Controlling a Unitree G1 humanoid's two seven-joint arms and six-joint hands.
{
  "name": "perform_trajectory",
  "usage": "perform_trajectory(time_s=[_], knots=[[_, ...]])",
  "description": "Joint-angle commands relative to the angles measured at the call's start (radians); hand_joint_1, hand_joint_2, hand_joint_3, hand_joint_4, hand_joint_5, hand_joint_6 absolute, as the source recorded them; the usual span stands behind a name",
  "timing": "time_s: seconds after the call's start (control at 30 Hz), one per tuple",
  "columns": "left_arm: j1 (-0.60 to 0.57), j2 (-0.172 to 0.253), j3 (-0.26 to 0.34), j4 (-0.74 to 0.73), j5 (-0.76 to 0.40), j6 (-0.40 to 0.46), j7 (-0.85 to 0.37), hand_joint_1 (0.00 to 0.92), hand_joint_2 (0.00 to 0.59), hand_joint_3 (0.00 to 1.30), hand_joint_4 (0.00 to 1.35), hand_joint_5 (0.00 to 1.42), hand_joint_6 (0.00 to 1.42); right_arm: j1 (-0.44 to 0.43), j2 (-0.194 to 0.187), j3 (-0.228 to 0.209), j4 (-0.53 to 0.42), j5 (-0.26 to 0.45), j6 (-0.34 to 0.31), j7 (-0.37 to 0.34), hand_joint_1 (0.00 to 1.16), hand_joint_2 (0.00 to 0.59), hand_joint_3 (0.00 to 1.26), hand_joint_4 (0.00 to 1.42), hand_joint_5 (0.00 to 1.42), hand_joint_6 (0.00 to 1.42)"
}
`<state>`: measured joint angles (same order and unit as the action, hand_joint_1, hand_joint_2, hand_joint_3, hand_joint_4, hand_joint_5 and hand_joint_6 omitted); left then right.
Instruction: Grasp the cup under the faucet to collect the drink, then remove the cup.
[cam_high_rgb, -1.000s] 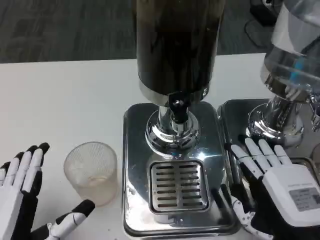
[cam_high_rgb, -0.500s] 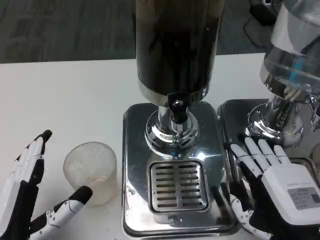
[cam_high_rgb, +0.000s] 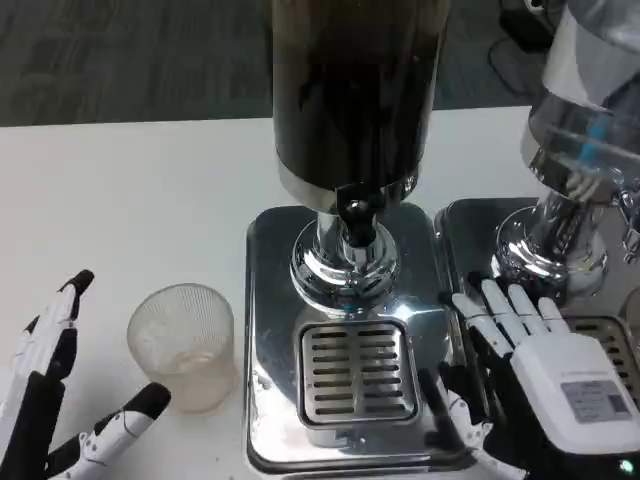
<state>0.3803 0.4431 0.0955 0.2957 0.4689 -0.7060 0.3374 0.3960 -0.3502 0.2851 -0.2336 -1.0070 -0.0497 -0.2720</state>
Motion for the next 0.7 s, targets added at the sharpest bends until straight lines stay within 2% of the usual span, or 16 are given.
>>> perform_trajectory(time_s=[0.03,0.4,0.7], knots=[[-0.032,0.018,-0.005,0.073,0.000,-0.023,0.001,0.113,0.046,0.00,0.00,0.02,0.00,0.008,0.021,0.021,0.003,-0.026,0.028,-0.019,0.46,0.582,0.13,0.00,0.00,0.00],[-0.124,0.036,-0.020,0.268,-0.005,-0.110,0.007,0.164,0.059,0.00,0.00,0.02,0.00,0.014,0.066,0.067,0.021,-0.059,0.073,-0.060,0.46,0.575,0.15,0.00,0.00,0.00],[-0.224,0.034,-0.056,0.404,-0.012,-0.159,0.007,0.188,0.065,0.00,0.00,0.06,0.00,-0.004,0.073,0.086,0.031,-0.070,0.089,-0.061,0.47,0.572,0.16,0.01,0.00,0.00]])
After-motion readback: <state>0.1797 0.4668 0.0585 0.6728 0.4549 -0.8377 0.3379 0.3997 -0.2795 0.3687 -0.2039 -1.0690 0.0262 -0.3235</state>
